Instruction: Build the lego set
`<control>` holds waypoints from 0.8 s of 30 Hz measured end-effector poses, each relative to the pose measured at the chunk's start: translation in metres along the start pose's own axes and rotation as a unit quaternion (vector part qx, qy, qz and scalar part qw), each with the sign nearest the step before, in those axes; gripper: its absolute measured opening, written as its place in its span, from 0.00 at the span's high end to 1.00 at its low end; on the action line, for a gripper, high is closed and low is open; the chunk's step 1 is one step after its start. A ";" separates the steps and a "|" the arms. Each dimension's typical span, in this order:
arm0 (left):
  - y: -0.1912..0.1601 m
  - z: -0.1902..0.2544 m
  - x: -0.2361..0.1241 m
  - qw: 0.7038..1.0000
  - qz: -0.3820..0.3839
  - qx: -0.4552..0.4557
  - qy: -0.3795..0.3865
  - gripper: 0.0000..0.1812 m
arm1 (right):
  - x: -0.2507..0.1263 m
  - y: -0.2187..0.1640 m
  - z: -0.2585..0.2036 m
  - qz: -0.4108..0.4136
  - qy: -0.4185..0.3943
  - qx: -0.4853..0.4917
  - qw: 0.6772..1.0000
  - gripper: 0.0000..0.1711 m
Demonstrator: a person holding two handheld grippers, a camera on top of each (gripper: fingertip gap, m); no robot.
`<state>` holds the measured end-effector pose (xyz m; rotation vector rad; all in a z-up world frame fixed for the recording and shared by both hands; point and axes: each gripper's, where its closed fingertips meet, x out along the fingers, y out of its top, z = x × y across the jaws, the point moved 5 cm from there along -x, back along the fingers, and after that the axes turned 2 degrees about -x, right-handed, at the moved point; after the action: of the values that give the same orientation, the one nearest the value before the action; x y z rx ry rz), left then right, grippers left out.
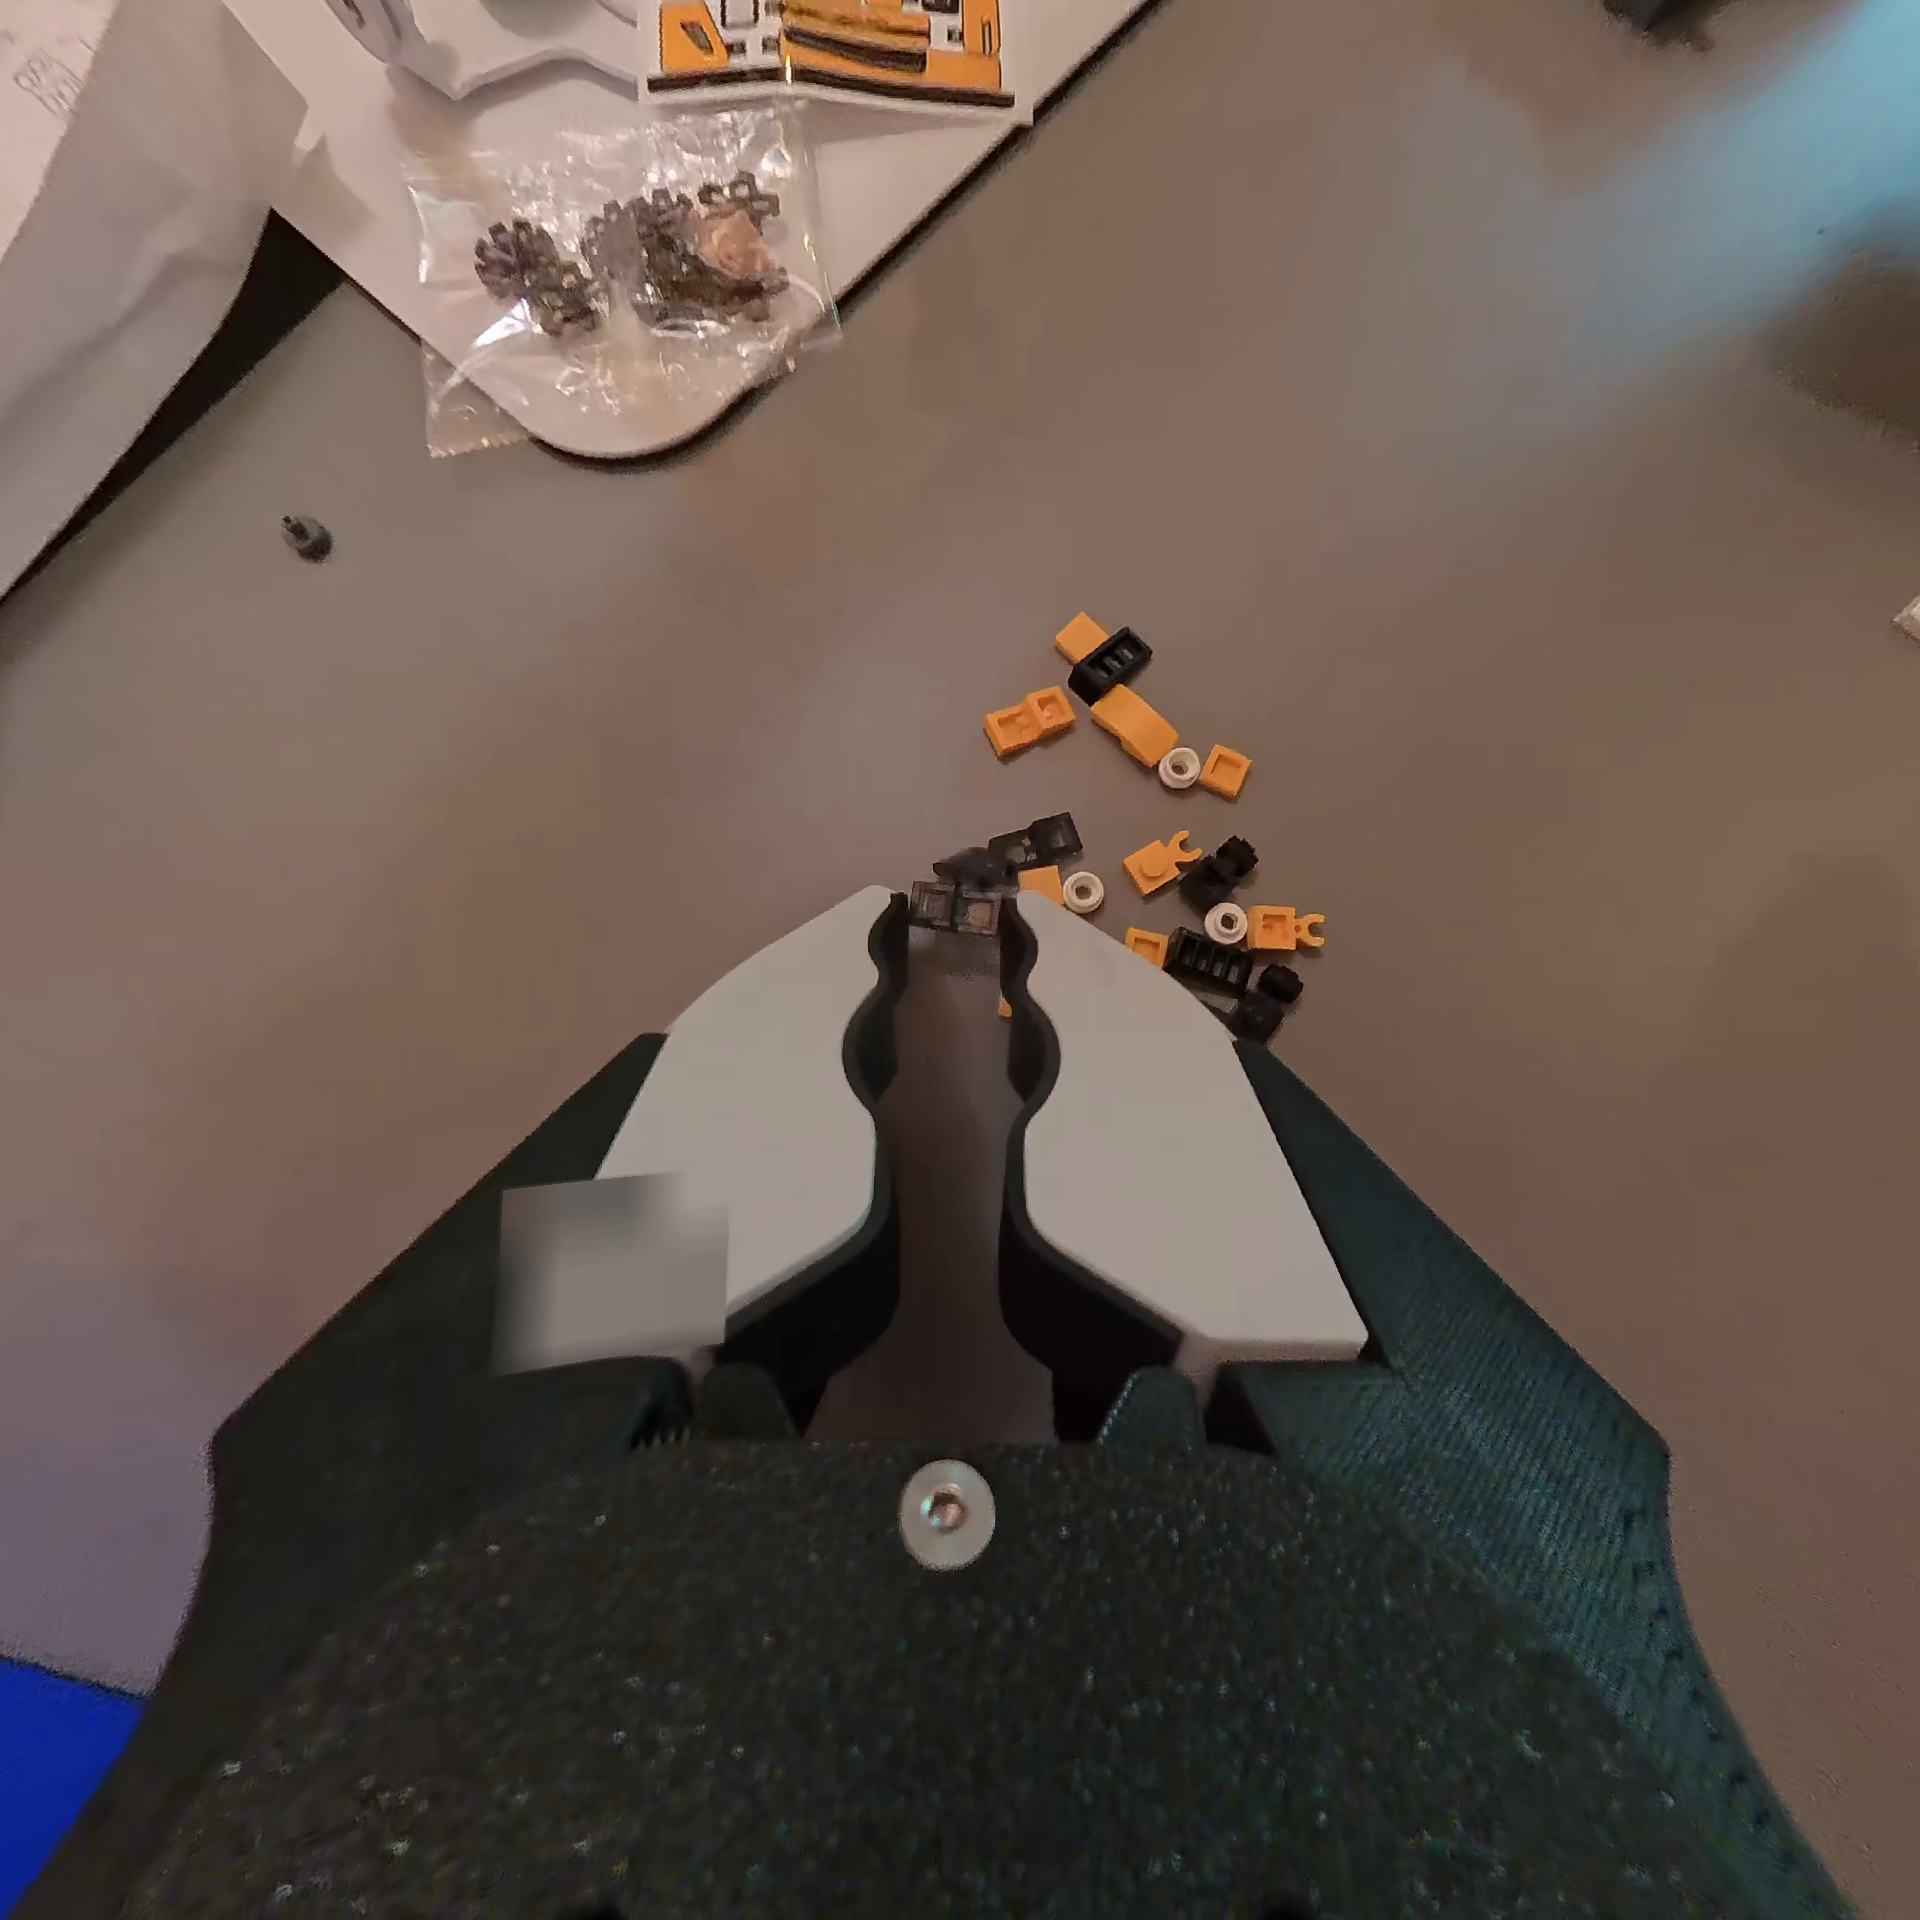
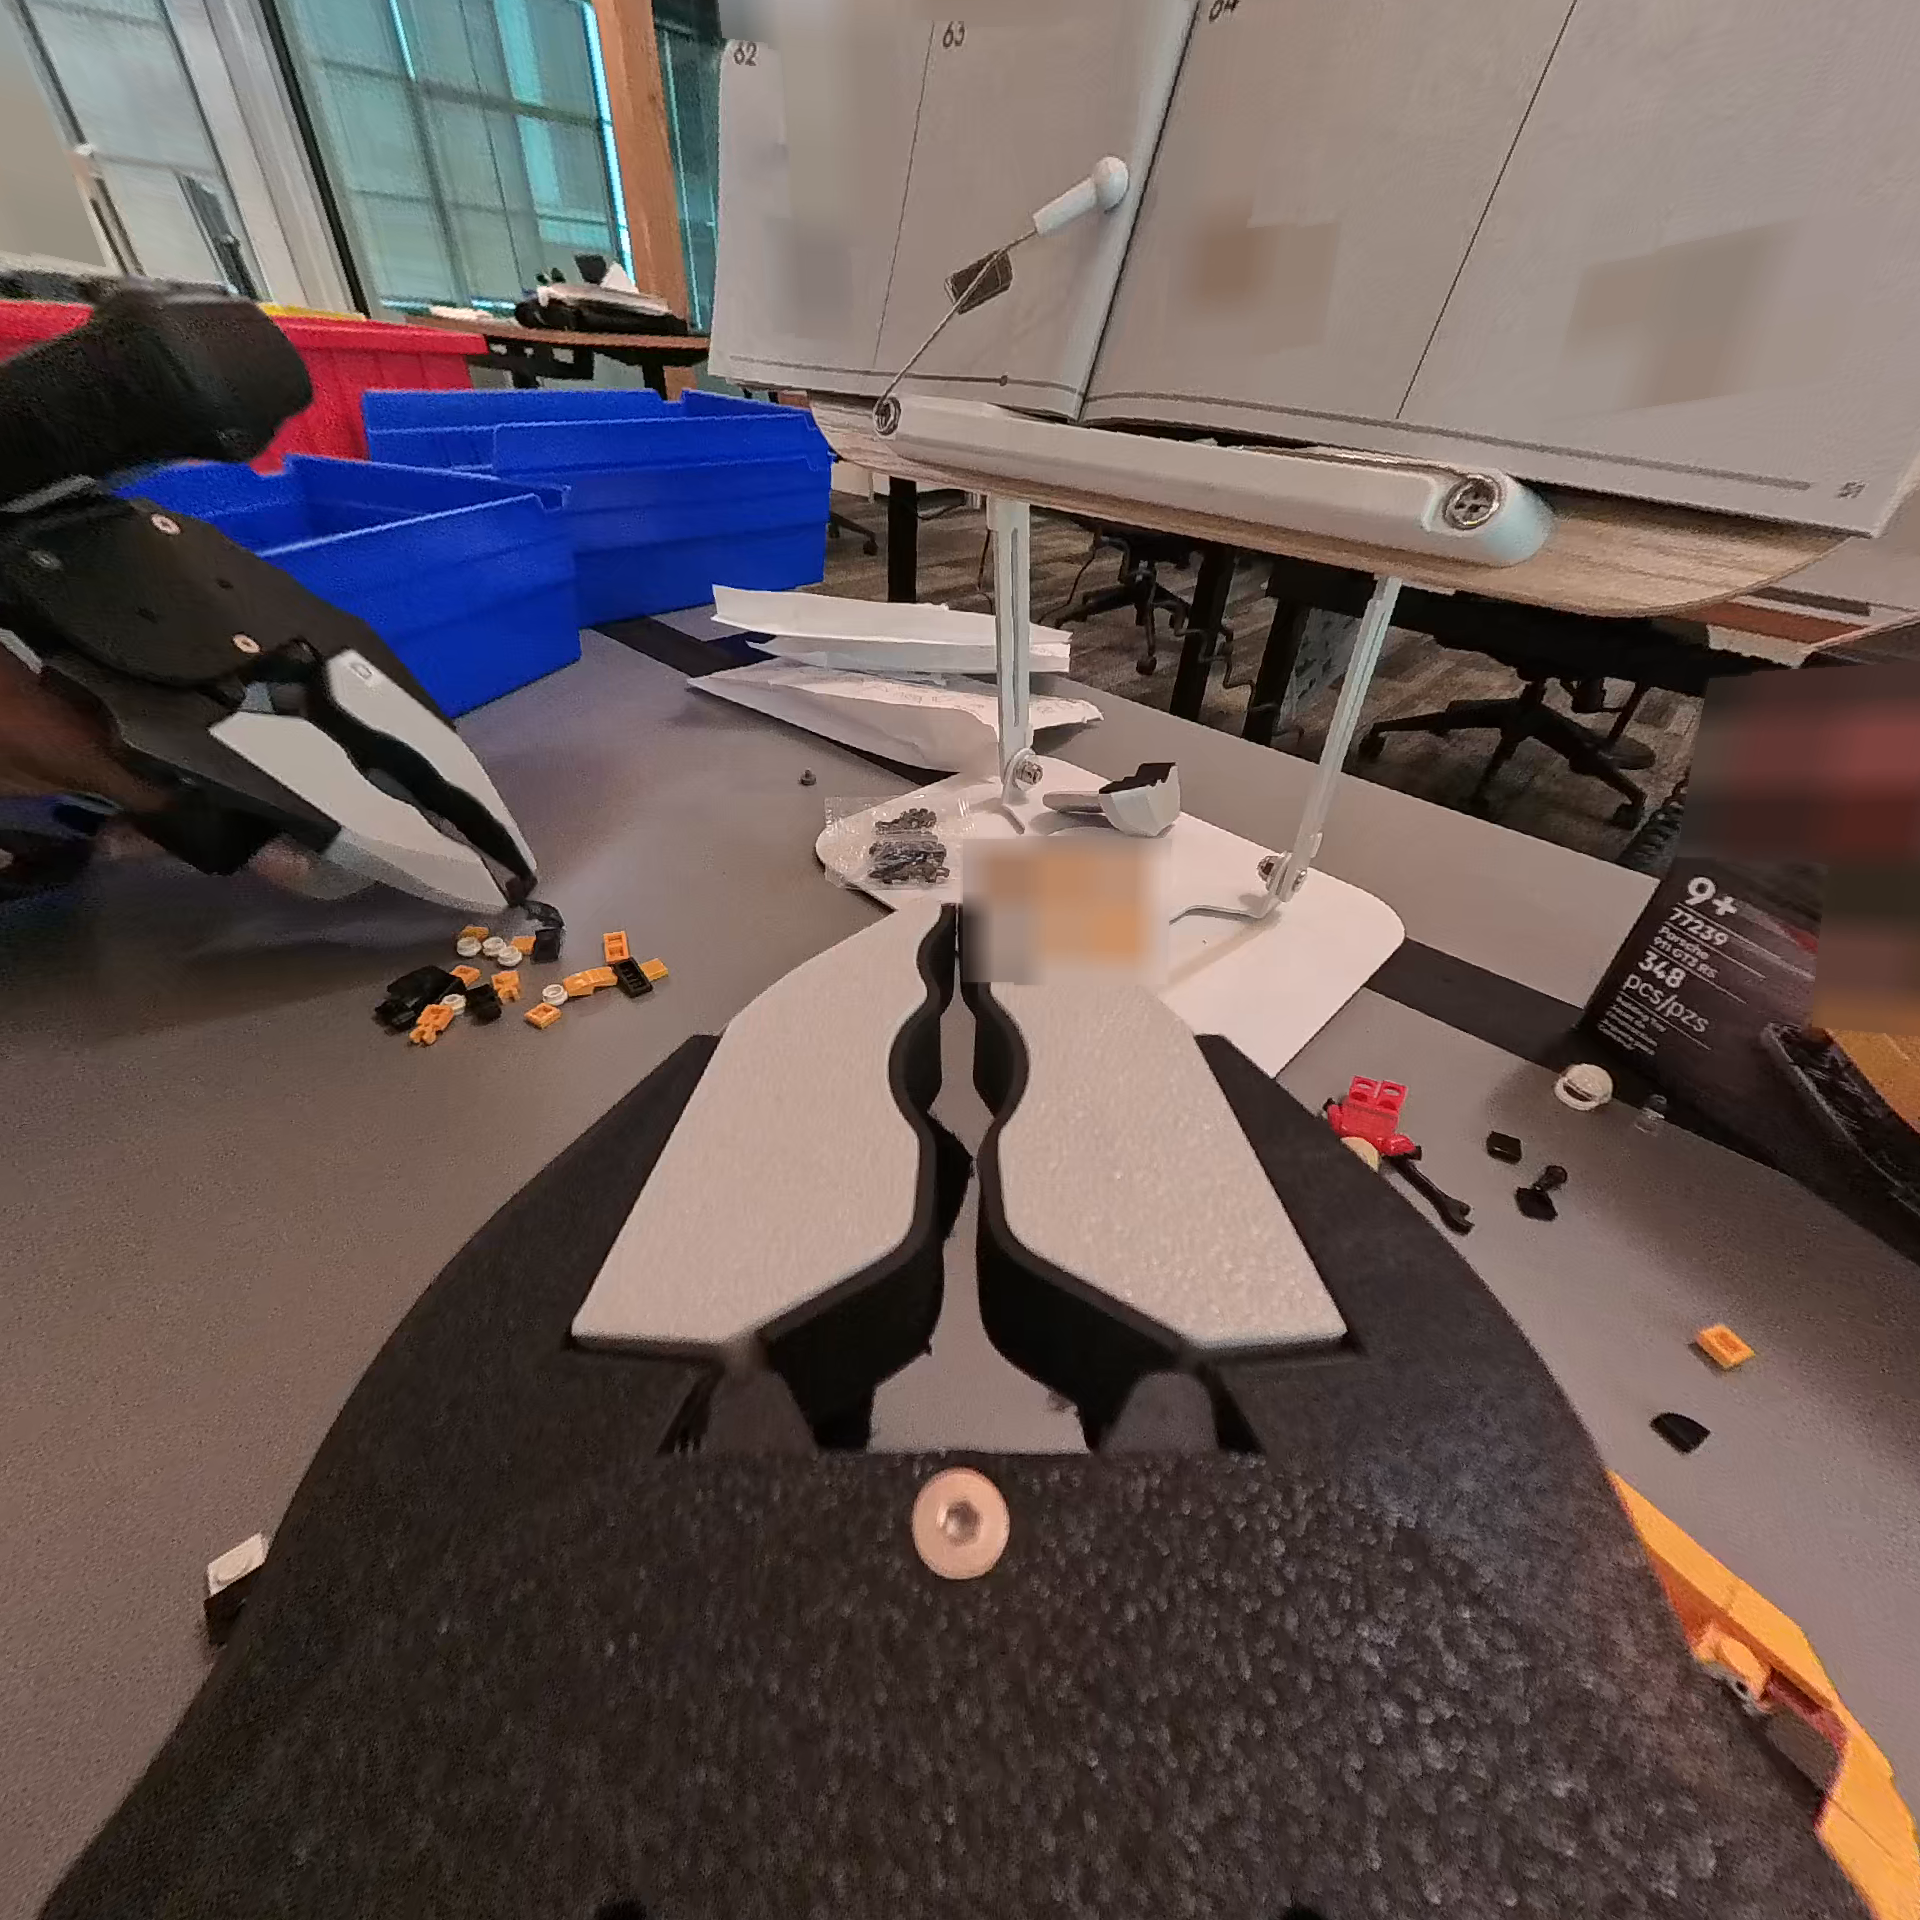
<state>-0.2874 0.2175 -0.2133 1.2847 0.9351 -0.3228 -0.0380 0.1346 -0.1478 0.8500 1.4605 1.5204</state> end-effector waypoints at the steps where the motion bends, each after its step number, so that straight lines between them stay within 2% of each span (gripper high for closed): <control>1: 0.002 0.000 -0.002 1.000 0.007 0.003 0.001 0.91 | 0.000 0.000 0.000 -0.001 0.000 0.000 1.000 1.00; 6: 0.017 0.008 -0.015 0.997 0.071 0.006 -0.022 0.91 | 0.001 -0.002 -0.001 -0.004 0.003 -0.001 1.000 1.00; 12: 0.035 0.028 -0.028 0.981 0.154 -0.036 -0.115 0.91 | 0.001 -0.002 -0.002 -0.004 0.004 -0.002 1.000 1.00; 24: 0.069 0.069 -0.041 0.902 0.260 -0.154 -0.310 0.91 | 0.000 0.004 -0.019 0.008 0.048 -0.020 0.999 0.98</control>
<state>-0.2368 0.1637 -0.1372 0.9925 0.0759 -0.1346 -0.0558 0.1268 -0.1459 0.7758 1.4906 1.6168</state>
